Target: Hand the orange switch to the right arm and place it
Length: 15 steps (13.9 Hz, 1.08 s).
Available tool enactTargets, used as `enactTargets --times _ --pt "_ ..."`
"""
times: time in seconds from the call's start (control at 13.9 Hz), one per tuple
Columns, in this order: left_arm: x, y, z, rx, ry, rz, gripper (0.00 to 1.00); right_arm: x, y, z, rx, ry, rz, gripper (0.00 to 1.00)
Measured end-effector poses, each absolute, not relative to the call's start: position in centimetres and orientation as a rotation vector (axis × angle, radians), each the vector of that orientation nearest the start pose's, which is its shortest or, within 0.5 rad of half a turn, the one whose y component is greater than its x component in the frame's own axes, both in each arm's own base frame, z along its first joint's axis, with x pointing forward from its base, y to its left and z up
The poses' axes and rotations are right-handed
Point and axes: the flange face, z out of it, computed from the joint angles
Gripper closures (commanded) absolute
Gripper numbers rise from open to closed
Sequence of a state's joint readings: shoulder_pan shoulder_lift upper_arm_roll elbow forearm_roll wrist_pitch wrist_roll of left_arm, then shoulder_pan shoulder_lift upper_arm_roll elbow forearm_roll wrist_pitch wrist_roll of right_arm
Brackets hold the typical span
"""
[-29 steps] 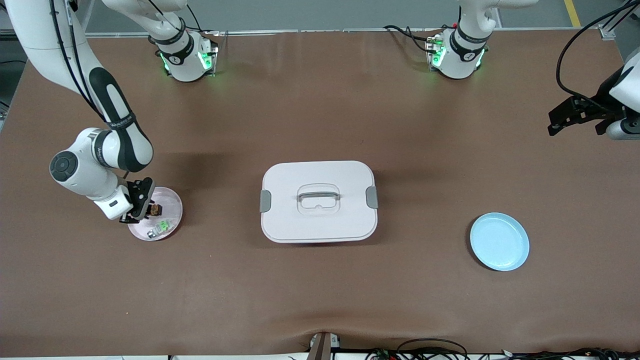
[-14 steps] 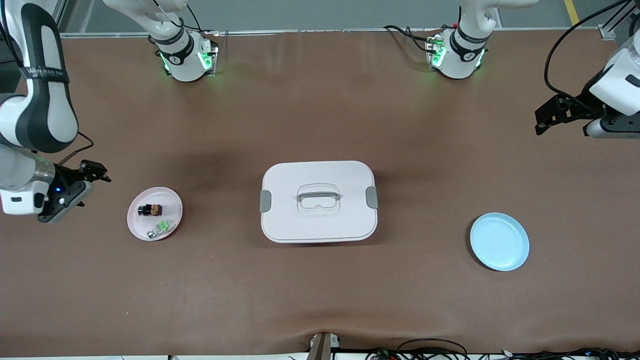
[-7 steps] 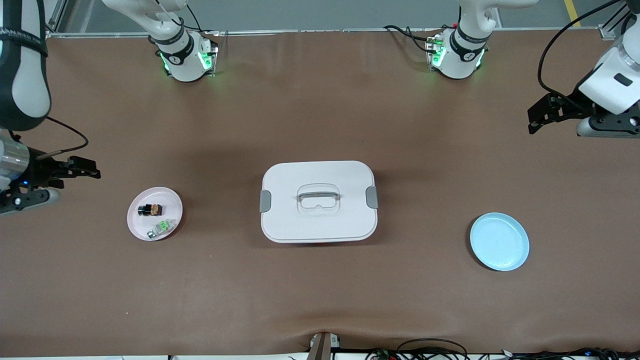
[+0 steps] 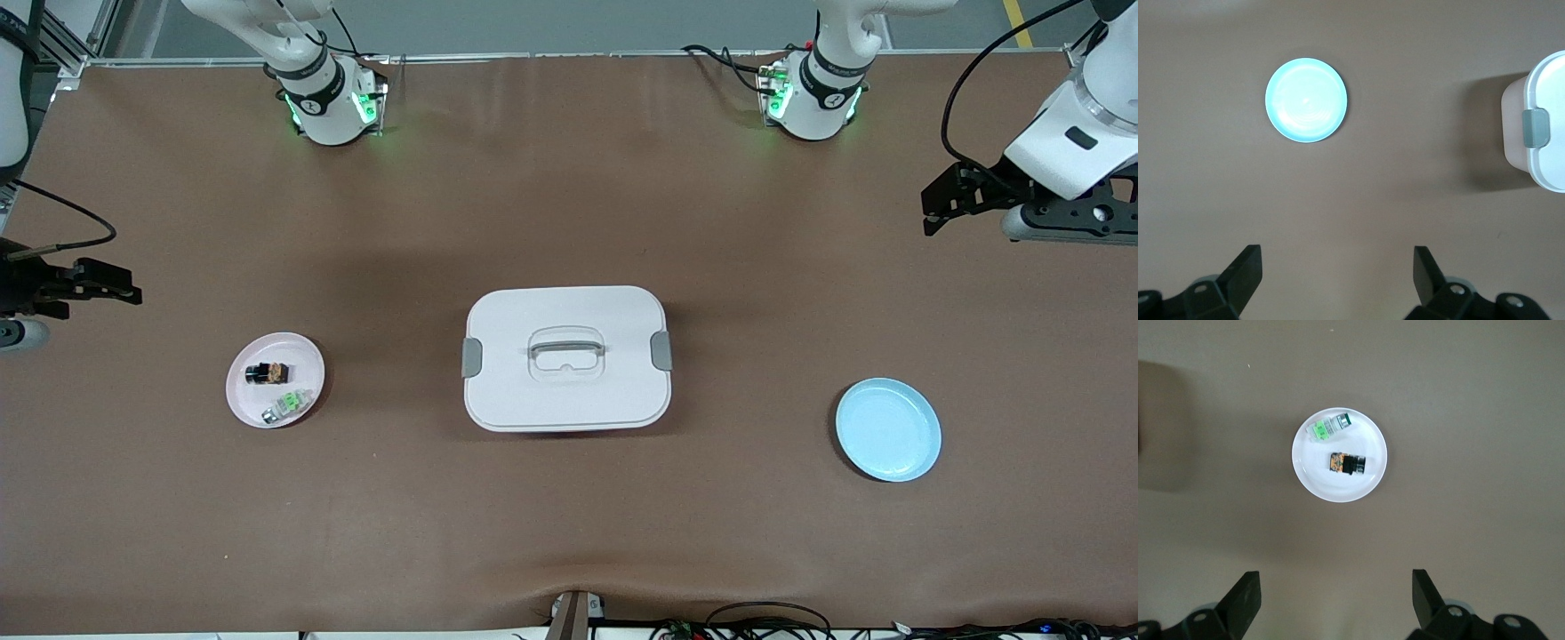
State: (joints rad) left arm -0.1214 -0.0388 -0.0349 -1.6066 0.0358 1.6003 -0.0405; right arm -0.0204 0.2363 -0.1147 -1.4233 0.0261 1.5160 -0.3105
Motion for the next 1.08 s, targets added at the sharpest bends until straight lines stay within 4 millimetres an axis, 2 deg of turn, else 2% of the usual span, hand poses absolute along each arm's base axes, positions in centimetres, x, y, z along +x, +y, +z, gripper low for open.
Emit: enactTargets --times 0.14,0.43,0.58,0.79,0.94,1.08 --pt "53.9 -8.0 63.2 -3.102 0.176 -0.056 0.00 60.8 -8.6 55.9 -3.097 -0.238 0.227 0.00" --pt "54.0 -8.0 63.2 -3.102 0.175 -0.058 0.00 60.5 -11.6 59.5 -3.132 -0.071 0.119 0.00" --pt "54.0 -7.9 63.3 -3.103 0.173 -0.059 0.00 60.4 -12.4 61.2 -3.141 -0.039 0.068 0.00" --pt "54.0 -7.7 63.3 -3.103 0.169 -0.061 0.00 60.3 -12.0 61.8 -3.141 -0.007 0.061 0.00" --pt "54.0 -7.6 63.4 -3.103 0.165 -0.059 0.00 60.0 -11.3 61.8 -3.133 0.120 0.113 0.00" --pt "54.0 -7.4 63.5 -3.103 0.160 -0.063 0.00 60.1 -8.4 62.3 -3.128 0.290 0.139 0.00"
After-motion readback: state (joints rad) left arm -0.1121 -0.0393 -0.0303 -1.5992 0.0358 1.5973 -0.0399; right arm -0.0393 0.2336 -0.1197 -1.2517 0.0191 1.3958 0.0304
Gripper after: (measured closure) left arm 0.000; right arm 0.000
